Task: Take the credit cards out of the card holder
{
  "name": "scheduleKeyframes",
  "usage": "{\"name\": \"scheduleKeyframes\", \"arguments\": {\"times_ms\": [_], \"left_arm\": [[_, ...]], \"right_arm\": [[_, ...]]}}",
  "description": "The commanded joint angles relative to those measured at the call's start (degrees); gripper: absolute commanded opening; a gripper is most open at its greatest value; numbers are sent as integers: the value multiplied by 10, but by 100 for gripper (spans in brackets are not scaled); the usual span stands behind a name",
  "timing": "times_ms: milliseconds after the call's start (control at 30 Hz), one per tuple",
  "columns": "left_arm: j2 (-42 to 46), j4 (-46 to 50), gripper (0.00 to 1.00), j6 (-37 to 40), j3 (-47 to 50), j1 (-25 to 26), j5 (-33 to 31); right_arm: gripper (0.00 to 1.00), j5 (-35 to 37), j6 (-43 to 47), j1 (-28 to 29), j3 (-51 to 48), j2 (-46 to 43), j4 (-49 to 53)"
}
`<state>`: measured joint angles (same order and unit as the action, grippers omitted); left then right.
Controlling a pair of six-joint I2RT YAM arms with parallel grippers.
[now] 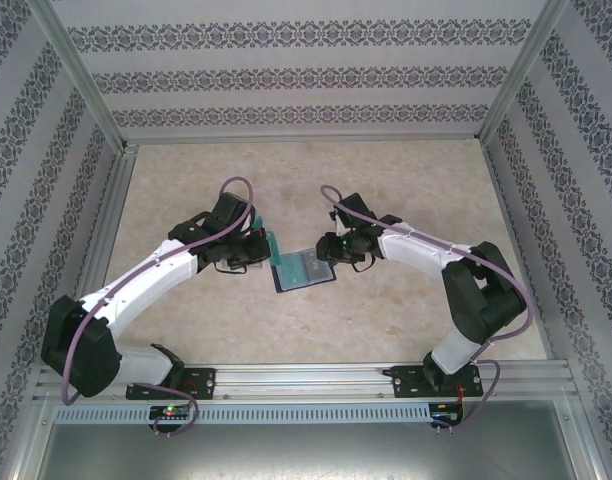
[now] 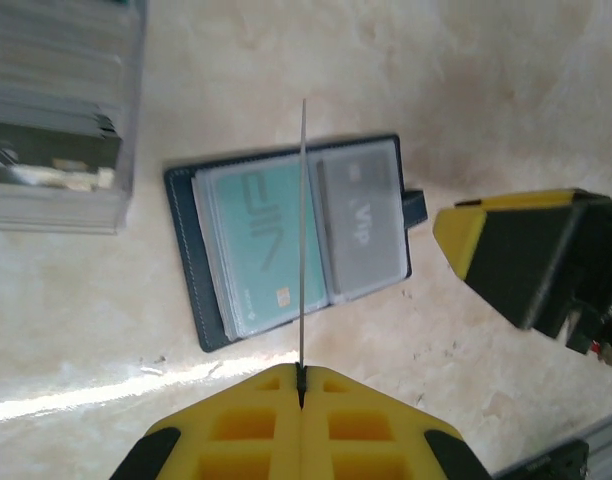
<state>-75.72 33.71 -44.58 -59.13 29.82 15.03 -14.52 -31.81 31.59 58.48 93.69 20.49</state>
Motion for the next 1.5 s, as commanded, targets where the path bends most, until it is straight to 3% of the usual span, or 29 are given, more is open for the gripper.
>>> {"name": "scheduleKeyframes", "arguments": {"times_ms": [0,133,233,467,667,967,1467], "left_arm": [[22,47,0,-32,-18,-15,-68],[30,68,0,-91,-37,-26,-124],[32,71,0,-151,-51,-37,-149],[-16,122,0,-339,-111,-41,-209],[-78,195,0,-492,-172,-41,-226],[-109,186,0,-650,-164,-42,-234],[-166,98,0,-737,-162,-42,-210]], "right_arm": [[53,6,9,-9,20,-27,12],[67,4,12,-17,28,-47,15],[71,-1,13,-25,33,-61,16],[98,-3,12,-42,38,-86,16],[98,8,9,-50,37,-98,17],[98,7,9,-57,29,-100,11],[98,-1,14,-65,19,-97,14]]}}
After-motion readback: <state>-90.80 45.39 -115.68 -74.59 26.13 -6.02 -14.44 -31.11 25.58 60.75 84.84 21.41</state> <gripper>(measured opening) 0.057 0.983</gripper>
